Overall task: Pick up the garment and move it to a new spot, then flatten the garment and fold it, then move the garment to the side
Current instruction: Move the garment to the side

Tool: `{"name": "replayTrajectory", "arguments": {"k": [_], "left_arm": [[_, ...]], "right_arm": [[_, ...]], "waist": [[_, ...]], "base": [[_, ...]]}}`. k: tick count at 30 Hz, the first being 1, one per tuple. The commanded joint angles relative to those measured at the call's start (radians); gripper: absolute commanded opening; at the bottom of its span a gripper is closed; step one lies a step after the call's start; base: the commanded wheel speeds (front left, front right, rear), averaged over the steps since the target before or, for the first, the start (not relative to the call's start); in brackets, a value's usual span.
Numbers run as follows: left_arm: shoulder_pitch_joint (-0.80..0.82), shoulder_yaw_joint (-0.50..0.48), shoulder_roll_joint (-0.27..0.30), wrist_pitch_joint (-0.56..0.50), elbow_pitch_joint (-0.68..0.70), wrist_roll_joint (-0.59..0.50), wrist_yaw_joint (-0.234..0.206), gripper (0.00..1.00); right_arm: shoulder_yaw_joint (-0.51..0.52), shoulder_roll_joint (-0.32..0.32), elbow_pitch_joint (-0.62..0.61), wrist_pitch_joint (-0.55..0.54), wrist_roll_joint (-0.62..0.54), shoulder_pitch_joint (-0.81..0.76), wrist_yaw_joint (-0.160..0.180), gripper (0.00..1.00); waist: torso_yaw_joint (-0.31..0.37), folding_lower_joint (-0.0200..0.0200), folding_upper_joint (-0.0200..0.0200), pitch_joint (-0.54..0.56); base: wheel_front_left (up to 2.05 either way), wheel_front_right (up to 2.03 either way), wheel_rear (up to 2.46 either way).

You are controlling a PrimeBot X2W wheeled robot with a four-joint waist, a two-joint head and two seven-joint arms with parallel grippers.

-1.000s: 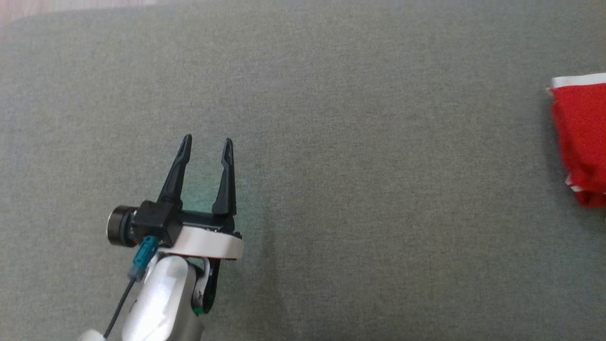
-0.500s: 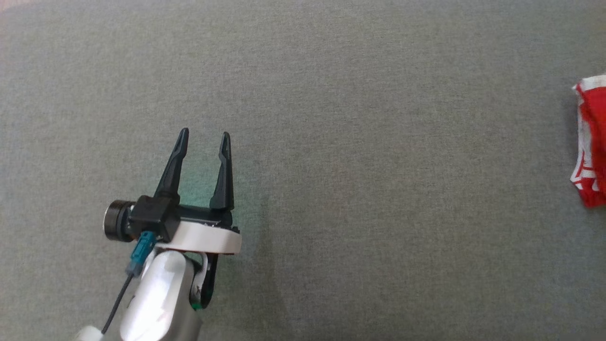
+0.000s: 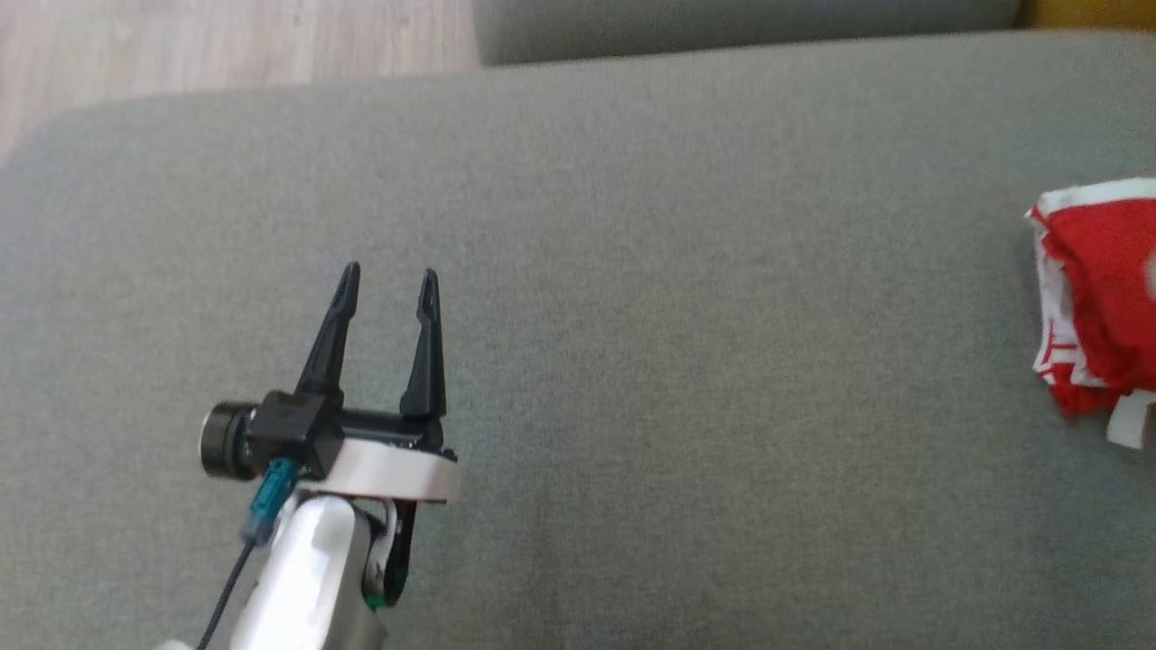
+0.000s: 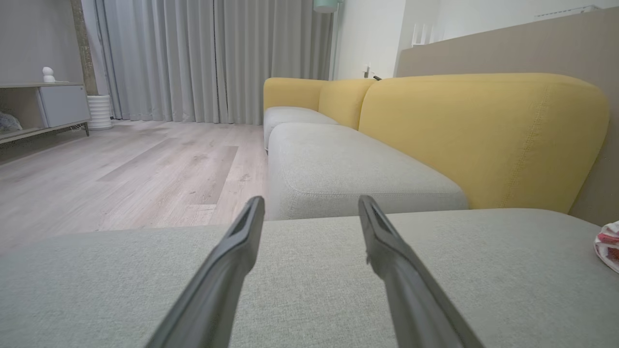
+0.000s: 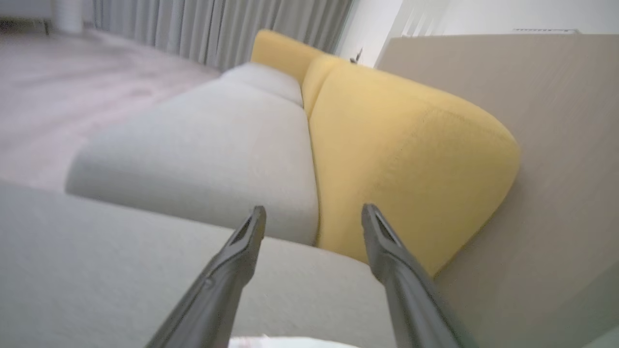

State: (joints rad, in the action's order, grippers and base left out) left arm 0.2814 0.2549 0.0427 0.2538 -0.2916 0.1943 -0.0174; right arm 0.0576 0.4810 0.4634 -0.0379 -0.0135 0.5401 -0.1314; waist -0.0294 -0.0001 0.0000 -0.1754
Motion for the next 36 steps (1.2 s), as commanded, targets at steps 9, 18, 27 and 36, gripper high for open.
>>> {"name": "replayTrajectory", "arguments": {"k": [9, 18, 27, 36], "left_arm": [[-0.056, -0.031, 0.008, 0.008, 0.034, 0.022, -0.015, 1.0], [-0.125, -0.03, 0.008, 0.008, 0.045, 0.027, -0.022, 1.0], [-0.146, -0.041, 0.008, 0.008, 0.049, 0.081, -0.028, 1.0], [-0.141, -0.055, 0.008, 0.008, 0.049, 0.101, -0.049, 1.0]], "right_arm": [[0.02, -0.339, -0.313, 0.146, 0.103, -0.207, 0.001, 1.0], [-0.033, -0.429, -0.248, 0.285, 0.119, -0.428, 0.001, 1.0], [-0.077, -0.431, -0.216, 0.299, 0.121, -0.459, 0.001, 1.0], [-0.085, -0.431, -0.229, 0.299, 0.124, -0.459, 0.001, 1.0]], "waist": [[-0.013, 0.0001, 0.0, 0.137], [-0.016, 0.0001, 0.0, 0.172], [-0.002, 0.0001, 0.0, 0.174], [0.003, 0.0001, 0.0, 0.175]], "base": [[0.0, 0.0, 0.0], [0.0, 0.0, 0.0], [0.0, 0.0, 0.0], [0.0, 0.0, 0.0]]}}
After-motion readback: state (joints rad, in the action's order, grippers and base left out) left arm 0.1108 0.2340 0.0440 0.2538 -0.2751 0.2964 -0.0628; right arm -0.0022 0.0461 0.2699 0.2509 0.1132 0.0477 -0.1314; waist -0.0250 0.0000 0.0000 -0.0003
